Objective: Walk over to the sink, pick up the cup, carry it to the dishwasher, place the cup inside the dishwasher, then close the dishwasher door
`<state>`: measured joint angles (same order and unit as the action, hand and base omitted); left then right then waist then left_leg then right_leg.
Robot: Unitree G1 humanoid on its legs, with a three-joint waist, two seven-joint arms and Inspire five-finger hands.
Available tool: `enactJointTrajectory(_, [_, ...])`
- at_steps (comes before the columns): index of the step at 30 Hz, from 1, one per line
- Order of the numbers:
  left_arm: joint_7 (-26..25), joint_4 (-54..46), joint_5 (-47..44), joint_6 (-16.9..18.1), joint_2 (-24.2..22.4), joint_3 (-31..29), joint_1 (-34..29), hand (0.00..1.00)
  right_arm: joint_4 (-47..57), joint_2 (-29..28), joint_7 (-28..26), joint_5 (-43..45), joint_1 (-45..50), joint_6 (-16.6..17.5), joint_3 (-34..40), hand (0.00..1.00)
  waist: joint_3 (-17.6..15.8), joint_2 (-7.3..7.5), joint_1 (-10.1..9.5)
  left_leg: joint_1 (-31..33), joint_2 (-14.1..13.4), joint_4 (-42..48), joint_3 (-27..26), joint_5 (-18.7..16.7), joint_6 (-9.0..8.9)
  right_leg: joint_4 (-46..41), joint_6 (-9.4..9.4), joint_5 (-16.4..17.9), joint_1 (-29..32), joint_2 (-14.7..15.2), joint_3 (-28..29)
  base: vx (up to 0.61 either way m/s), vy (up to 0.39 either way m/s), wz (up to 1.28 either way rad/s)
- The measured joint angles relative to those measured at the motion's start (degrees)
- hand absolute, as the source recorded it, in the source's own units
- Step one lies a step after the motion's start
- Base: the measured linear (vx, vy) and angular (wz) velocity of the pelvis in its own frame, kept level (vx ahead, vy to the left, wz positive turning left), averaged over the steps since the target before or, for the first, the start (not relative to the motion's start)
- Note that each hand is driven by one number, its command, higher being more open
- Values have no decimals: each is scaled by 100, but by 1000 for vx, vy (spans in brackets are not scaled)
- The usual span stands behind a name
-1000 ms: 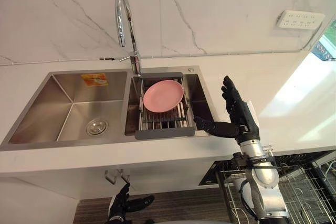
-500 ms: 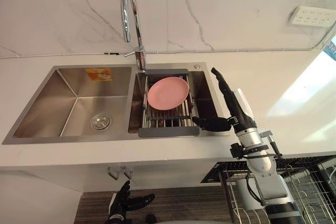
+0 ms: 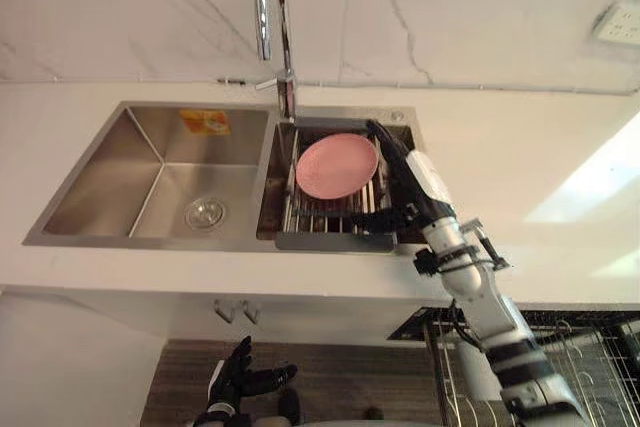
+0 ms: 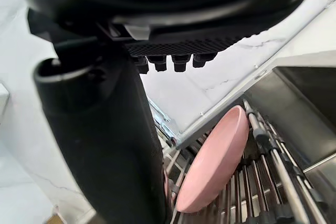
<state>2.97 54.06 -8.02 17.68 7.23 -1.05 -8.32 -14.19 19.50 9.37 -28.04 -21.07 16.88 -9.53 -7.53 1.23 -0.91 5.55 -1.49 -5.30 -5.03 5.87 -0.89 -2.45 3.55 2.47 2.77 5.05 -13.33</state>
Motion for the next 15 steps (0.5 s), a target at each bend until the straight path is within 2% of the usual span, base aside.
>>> enactJointTrajectory(1, [0, -24, -39, -27, 71, 43, 125, 100, -337, 87, 223, -124, -336, -77, 7, 100, -191, 27, -110, 138, 6, 27, 46, 71, 23, 21, 12, -73, 101, 6, -49, -70, 30, 19])
enactJointTrajectory(4, [-40, -145, -193, -39, 169, 31, 88, 100, -471, 119, 425, -159, -506, -157, 20, 100, -288, 100, -230, 182, 33, 28, 64, 102, 34, 38, 66, -158, 109, 37, -81, -12, 37, 15])
enactJointTrajectory(9, [-38, -198, -206, -43, 254, 41, -41, 100, -471, 118, 699, -161, -647, -232, 20, 100, -290, 103, -310, 179, 74, 29, 56, 104, 38, -18, 157, -243, 99, 91, -74, 20, 56, 8])
enactJointTrajectory(15, [-29, -222, -204, -45, 286, 40, -181, 100, -473, 121, 758, -220, -699, -551, 20, 100, -295, 105, -326, 189, 74, 0, 124, 102, 52, -60, 157, -243, 100, 85, -66, -19, 12, 4])
